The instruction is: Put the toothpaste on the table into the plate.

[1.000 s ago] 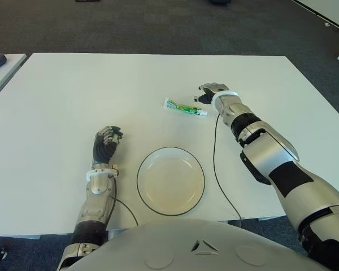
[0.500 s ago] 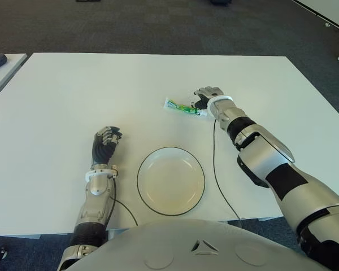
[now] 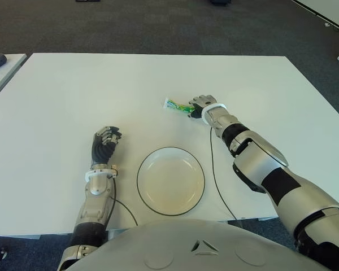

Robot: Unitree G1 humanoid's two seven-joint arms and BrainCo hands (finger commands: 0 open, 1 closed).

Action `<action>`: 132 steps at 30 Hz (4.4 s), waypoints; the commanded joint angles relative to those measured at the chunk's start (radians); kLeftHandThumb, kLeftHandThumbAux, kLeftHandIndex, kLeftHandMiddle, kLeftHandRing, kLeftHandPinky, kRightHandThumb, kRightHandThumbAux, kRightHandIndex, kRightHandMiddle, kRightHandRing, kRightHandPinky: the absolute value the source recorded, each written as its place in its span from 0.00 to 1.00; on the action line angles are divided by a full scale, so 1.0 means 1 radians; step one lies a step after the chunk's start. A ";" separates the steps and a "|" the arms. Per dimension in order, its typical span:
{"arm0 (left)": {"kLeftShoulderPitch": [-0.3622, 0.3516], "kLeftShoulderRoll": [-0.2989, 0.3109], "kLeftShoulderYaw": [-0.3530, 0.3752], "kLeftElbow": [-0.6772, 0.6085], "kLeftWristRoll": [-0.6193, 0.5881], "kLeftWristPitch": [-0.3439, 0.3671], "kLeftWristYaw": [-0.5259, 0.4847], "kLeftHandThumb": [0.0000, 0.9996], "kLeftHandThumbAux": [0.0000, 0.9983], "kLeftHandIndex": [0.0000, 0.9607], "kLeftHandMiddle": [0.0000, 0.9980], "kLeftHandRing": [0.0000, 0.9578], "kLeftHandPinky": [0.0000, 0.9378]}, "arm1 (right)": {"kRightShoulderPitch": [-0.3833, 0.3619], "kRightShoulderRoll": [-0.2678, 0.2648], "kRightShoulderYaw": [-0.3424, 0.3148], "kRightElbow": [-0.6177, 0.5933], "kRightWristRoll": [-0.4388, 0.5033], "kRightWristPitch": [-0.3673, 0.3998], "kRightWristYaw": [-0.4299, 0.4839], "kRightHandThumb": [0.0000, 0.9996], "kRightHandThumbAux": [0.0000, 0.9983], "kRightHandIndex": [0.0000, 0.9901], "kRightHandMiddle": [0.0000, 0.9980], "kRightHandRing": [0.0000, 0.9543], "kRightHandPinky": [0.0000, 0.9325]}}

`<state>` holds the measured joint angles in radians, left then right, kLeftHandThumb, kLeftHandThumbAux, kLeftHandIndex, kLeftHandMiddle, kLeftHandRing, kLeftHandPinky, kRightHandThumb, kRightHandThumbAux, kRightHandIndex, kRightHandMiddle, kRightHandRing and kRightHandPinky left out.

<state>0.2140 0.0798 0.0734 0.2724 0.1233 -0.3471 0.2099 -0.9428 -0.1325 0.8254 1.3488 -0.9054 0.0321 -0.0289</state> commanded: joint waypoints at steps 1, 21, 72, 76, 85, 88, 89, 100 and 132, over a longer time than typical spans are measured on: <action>-0.001 -0.005 0.005 -0.005 -0.007 0.008 -0.007 0.70 0.72 0.45 0.51 0.53 0.53 | 0.019 0.008 0.018 0.007 -0.021 -0.001 -0.002 0.56 0.24 0.00 0.00 0.00 0.00; 0.002 -0.008 0.003 -0.019 -0.023 0.018 -0.011 0.70 0.72 0.45 0.50 0.52 0.53 | 0.035 0.050 0.009 0.006 -0.002 -0.010 -0.059 0.54 0.33 0.00 0.00 0.00 0.00; 0.051 -0.022 0.035 -0.059 -0.038 -0.027 -0.001 0.70 0.72 0.45 0.50 0.52 0.52 | 0.096 0.113 -0.443 0.011 0.360 -0.119 -0.266 0.28 0.74 0.09 0.07 0.08 0.15; 0.053 -0.022 0.035 -0.060 -0.045 -0.030 -0.005 0.70 0.72 0.44 0.49 0.51 0.51 | 0.094 0.112 -0.454 0.010 0.365 -0.127 -0.280 0.29 0.75 0.12 0.09 0.10 0.17; 0.054 -0.027 0.041 -0.073 -0.068 -0.010 -0.015 0.70 0.72 0.44 0.48 0.50 0.51 | 0.091 0.111 -0.467 0.006 0.368 -0.151 -0.291 0.34 0.75 0.20 0.13 0.12 0.17; 0.056 -0.028 0.041 -0.077 -0.073 -0.002 -0.017 0.70 0.72 0.44 0.48 0.50 0.51 | 0.091 0.111 -0.468 0.006 0.367 -0.154 -0.293 0.36 0.74 0.21 0.13 0.12 0.18; 0.056 -0.028 0.042 -0.079 -0.075 -0.001 -0.018 0.70 0.72 0.44 0.48 0.50 0.51 | 0.089 0.112 -0.468 0.005 0.367 -0.154 -0.293 0.36 0.74 0.21 0.13 0.12 0.18; 0.059 -0.030 0.044 -0.083 -0.081 -0.005 -0.018 0.70 0.72 0.44 0.48 0.50 0.50 | 0.081 0.109 -0.464 0.002 0.360 -0.160 -0.294 0.39 0.74 0.23 0.13 0.12 0.17; 0.060 -0.027 0.042 -0.075 -0.078 -0.034 -0.026 0.70 0.72 0.44 0.49 0.51 0.51 | -0.076 -0.006 -0.131 0.009 0.065 -0.185 0.053 0.38 0.41 0.01 0.00 0.00 0.00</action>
<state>0.2695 0.0553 0.1125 0.1961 0.0467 -0.3804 0.2005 -0.9956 -0.1311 0.6794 1.3526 -0.8266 -0.1524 0.0007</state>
